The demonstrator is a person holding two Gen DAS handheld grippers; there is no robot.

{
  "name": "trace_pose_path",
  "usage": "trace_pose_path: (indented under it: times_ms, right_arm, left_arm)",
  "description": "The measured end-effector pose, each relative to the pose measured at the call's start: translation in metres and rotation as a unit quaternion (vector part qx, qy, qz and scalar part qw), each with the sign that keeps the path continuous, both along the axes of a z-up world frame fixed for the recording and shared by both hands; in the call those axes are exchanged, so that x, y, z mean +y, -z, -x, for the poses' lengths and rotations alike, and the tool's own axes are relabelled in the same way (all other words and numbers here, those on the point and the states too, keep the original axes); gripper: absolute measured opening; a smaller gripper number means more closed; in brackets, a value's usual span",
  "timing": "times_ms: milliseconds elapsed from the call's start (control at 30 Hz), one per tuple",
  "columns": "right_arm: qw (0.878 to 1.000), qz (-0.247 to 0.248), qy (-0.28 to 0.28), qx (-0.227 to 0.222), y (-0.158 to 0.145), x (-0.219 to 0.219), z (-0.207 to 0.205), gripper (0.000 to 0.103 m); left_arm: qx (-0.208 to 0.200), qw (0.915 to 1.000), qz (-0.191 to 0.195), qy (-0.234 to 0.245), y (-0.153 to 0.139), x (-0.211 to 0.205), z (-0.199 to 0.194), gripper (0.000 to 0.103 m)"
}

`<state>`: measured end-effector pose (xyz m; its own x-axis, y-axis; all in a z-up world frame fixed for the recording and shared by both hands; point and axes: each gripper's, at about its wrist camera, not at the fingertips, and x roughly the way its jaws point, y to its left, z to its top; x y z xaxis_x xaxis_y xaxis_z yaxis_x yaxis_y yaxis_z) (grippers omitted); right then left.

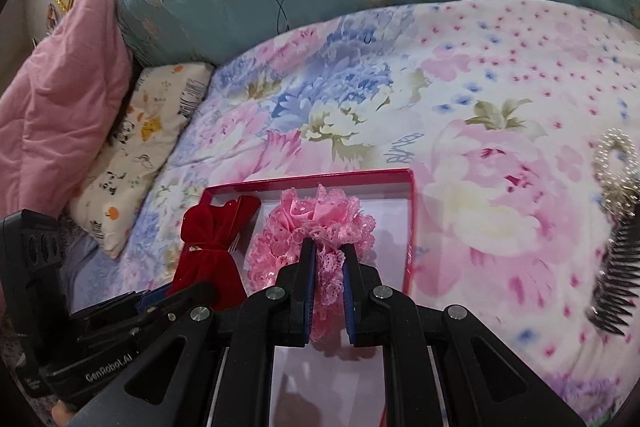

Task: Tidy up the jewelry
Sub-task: 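Lower the bow and scrunchie into the red-rimmed box and open both tools, then grasp the black pearl comb with the left tool while the right tool grasps the tan claw clip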

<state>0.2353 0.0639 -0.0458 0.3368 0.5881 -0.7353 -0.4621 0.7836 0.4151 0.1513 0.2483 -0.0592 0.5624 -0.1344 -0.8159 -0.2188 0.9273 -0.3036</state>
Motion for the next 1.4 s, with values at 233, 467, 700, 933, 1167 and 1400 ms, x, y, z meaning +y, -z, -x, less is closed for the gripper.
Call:
trace_pose_path:
  times_ms: [233,467,700,933,1167,1400]
  right_arm:
    - [1.000,0.028,-0.009,0.003,0.014,0.017,-0.009,0.016]
    - [0.999,0.034,-0.010,-0.004,0.012,0.018,-0.009,0.035]
    - [1.000,0.026,0.002,-0.001,0.001,0.008,-0.009,0.045]
    - [1.000,-0.002,0.018,-0.011,-0.019,-0.022,0.006,0.056]
    - [0.999,-0.015,0.045,0.002,-0.024,-0.073,0.028,0.056]
    - [0.996,-0.010,0.091,0.008,-0.028,-0.140,0.042,0.056]
  left_arm:
    - [0.020,0.9998,-0.001,-0.004,0.018,0.004,-0.004,0.024]
    - [0.022,0.9995,-0.020,-0.010,0.017,0.003,-0.005,0.038]
    - [0.022,0.9987,-0.039,-0.023,0.006,0.003,0.001,0.068]
    - [0.006,0.9987,-0.043,-0.027,-0.016,-0.007,0.021,0.076]
    - [0.002,0.9992,-0.034,-0.023,-0.028,-0.027,0.043,0.076]
    - [-0.002,0.9998,-0.018,-0.003,-0.038,-0.058,0.052,0.076]
